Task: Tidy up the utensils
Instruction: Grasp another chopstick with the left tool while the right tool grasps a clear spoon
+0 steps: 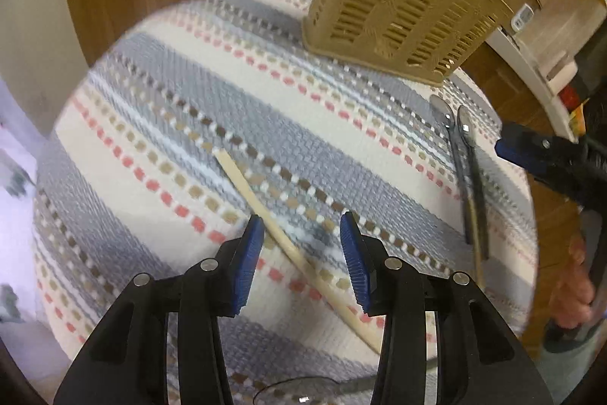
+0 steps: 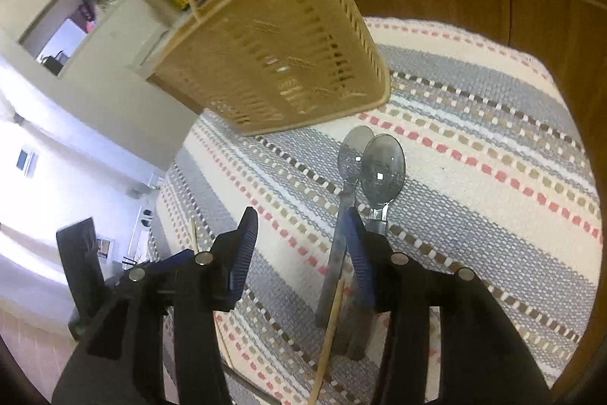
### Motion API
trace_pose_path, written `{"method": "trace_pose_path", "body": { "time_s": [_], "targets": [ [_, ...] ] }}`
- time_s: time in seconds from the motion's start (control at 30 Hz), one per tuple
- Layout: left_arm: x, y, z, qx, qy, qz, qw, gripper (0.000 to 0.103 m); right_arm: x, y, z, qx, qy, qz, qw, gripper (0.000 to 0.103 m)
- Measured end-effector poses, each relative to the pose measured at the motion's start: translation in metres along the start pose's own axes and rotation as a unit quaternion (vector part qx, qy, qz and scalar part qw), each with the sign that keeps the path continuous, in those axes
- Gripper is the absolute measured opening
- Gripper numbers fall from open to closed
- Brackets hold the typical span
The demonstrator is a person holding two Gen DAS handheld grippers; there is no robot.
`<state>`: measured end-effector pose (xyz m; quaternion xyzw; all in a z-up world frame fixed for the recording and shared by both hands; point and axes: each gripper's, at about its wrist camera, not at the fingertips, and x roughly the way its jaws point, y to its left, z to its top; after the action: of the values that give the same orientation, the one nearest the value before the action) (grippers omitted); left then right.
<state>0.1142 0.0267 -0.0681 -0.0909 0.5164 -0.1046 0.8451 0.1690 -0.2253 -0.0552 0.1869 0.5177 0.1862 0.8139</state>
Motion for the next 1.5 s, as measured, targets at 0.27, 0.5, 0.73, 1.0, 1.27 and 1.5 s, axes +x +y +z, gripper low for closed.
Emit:
{"method": "trace_pose_path", "body": {
  "time_s": [0.27, 0.5, 0.73, 1.0, 1.27, 1.5],
  "targets": [
    [0.006, -0.022, 0.003, 0.076, -0.017, 0.04, 0.9962, 0.034, 0.04, 0.014, 0.015, -0.011, 0.05, -0.064, 0.997, 0.037],
    [0.008, -0.028, 0.013, 0.125, 0.003, -0.01, 0.9921, 0.031, 0.067, 0.035, 0.022, -0.053, 0.058, -0.139, 0.987, 0.037],
    [0.011, -0.019, 0.031, 0.104, 0.058, -0.043, 0.9919, 0.031, 0.093, 0.062, 0.019, -0.122, 0.078, -0.21, 0.967, 0.034],
    [0.022, -0.051, 0.032, 0.159, 0.081, 0.052, 0.9826, 0.027, 0.102, 0.081, 0.006, -0.154, 0.07, -0.222, 0.96, 0.012],
    [0.02, -0.044, 0.035, 0.131, 0.06, 0.059, 0.9878, 0.003, 0.086, 0.068, -0.007, -0.156, 0.064, -0.199, 0.966, 0.01],
    [0.005, -0.025, 0.031, 0.095, 0.006, -0.004, 0.9955, 0.003, 0.051, 0.064, -0.002, -0.151, 0.032, -0.147, 0.977, 0.01]
  ]
}}
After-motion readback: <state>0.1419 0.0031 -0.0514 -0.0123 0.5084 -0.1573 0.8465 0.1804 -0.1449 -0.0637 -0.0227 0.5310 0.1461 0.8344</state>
